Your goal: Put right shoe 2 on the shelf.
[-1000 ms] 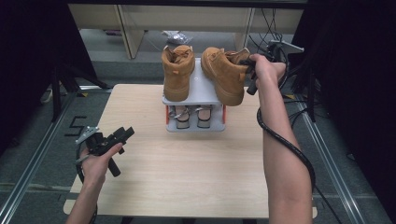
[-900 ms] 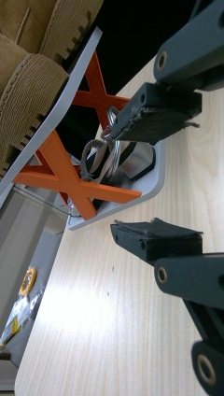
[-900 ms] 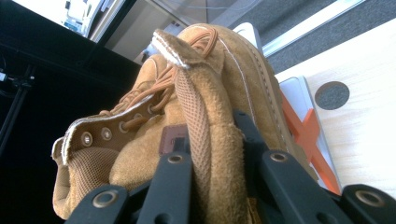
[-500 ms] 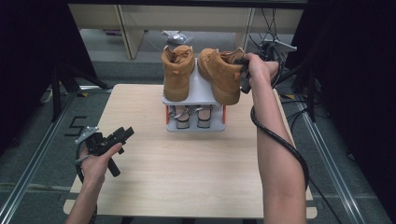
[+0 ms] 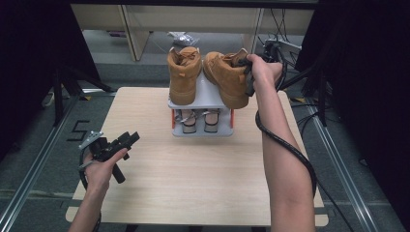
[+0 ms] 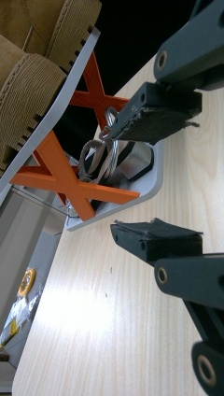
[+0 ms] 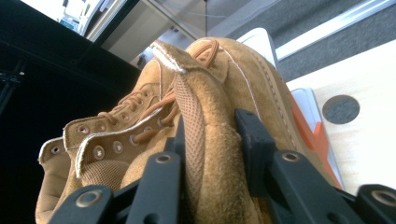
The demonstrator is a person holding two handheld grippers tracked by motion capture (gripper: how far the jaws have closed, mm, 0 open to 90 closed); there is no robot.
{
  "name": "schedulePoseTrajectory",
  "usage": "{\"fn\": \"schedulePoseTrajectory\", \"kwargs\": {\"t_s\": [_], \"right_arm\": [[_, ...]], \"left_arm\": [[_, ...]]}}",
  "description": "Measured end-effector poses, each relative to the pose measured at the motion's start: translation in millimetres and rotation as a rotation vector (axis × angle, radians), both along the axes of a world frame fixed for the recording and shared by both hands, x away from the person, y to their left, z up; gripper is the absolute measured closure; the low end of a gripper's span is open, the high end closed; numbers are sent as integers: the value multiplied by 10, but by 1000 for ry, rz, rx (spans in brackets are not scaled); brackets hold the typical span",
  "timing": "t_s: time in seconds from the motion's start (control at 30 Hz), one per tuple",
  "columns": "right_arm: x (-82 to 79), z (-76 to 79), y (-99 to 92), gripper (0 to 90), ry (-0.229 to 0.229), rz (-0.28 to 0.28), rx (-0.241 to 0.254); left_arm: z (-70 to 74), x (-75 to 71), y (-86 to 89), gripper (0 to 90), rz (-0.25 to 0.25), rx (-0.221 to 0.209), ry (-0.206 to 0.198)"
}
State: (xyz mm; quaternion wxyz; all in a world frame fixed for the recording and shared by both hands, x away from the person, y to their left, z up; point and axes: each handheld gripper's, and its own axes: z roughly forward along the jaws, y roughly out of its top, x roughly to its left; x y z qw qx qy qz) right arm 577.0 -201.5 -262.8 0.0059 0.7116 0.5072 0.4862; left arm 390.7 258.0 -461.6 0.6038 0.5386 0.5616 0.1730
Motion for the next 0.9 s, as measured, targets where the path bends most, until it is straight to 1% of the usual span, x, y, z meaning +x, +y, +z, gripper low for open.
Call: {"fn": "schedulePoseTrajectory", "kwargs": {"t_s": [0.07,0.17,0.23,0.27,0.3,0.4,0.5,0.57,0.6,0.63,0.73,0.8,0.83,0.9], "right_arm": [[-9,3,6,668,-9,4,8],[-27,14,26,589,-36,-2,-11],[-32,12,21,532,-51,8,-4],[-29,-9,10,506,-71,19,-14],[-37,-16,14,495,-63,14,-7],[-58,-30,8,472,-77,11,-10],[-85,2,-10,455,-93,20,-5],[-116,36,-29,434,-110,36,20],[-131,46,-41,429,-121,41,19],[-150,64,-50,423,-121,43,25],[-209,99,-91,411,-137,46,14],[-252,121,-128,409,-142,50,11],[-275,130,-152,408,-135,53,10],[-316,141,-215,408,-147,49,2]], "left_arm": [[1,0,0,474,0,0,-1],[-3,-2,-2,474,-3,3,2],[-4,-2,0,473,-2,4,1],[-4,-1,1,473,-1,4,1],[-6,2,2,473,0,1,1],[-11,3,6,473,1,0,1],[-5,1,6,472,3,3,0],[-5,1,6,472,2,3,0],[-6,0,5,472,2,3,0],[-8,0,4,472,1,4,0],[-6,-4,1,472,3,7,0],[4,-12,-2,475,8,7,-12],[10,-12,-3,476,8,9,-15],[12,-11,-6,476,5,8,-18]]}}
